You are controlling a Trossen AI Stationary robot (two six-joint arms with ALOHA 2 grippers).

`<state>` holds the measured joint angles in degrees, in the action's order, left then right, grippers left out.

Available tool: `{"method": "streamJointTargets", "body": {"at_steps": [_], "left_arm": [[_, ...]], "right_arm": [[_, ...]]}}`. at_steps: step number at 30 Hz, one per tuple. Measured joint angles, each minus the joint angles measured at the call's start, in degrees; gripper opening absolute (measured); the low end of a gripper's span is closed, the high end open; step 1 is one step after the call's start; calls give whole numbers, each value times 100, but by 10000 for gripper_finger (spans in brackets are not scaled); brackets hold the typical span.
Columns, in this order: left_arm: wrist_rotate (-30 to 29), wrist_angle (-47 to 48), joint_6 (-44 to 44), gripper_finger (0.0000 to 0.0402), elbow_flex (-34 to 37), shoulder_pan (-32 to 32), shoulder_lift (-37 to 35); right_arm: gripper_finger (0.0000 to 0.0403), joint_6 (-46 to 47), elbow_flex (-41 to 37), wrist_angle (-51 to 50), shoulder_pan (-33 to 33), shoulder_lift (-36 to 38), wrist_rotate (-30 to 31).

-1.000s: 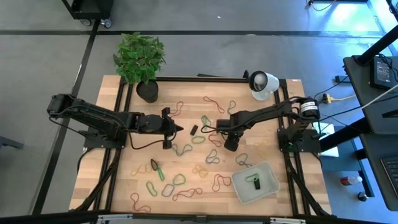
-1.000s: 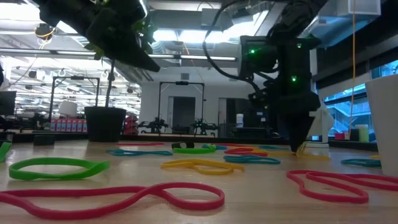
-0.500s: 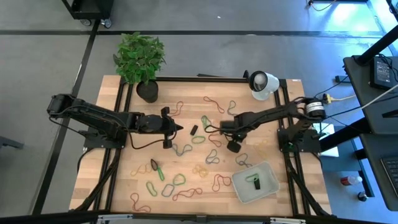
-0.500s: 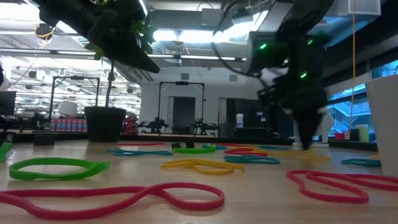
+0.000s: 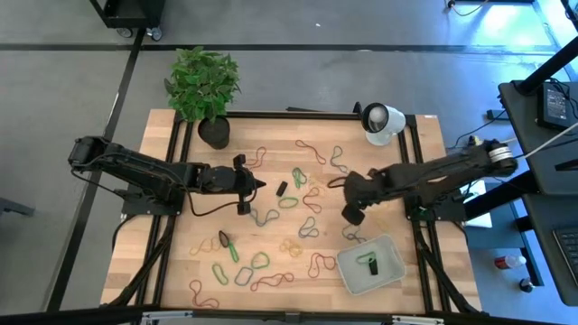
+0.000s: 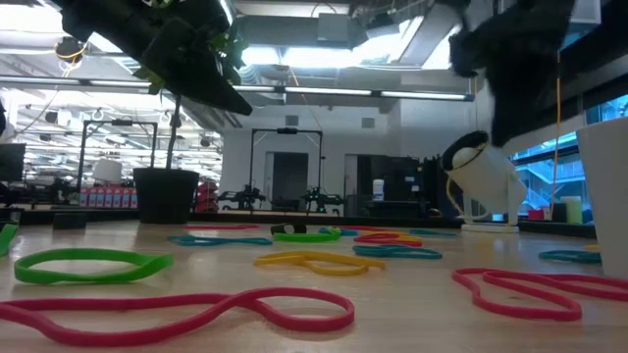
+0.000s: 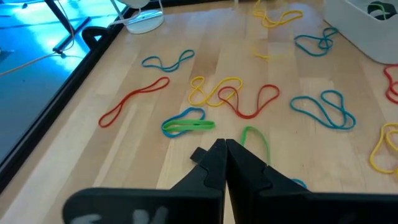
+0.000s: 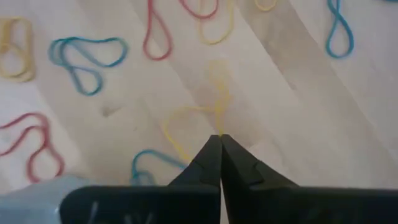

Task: Pick and place rubber bands into bin
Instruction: Put the yellow rubber band into the white bin

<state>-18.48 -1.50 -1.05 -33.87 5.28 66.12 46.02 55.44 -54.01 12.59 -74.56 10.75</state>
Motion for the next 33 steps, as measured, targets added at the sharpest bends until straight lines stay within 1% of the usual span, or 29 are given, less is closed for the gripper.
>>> {"method": "streamJointTargets", "body": {"at_steps": [3,8,14,17,22,27,33], "left_arm": [[-7,-2,-34,1,0,0,-2],[-13,-4,-46,3,0,-2,-2],[-76,-21,-89,1,0,-2,-2],[-184,-19,-99,3,0,-2,-4],[-262,-6,-121,1,0,-2,-4],[-267,1,-121,3,0,-2,-4],[-278,1,-121,1,0,-2,-4]], "right_arm": [[1,515,2,-175,356,345,40],[0,1257,100,-440,1060,712,490],[0,2019,840,-1172,1896,740,1018],[0,2187,1244,-1327,2293,728,1110],[0,2405,1883,-1533,2824,468,1118],[0,2650,2392,-1768,3264,-36,1098],[0,2890,2487,-1794,3653,-696,985]]}}
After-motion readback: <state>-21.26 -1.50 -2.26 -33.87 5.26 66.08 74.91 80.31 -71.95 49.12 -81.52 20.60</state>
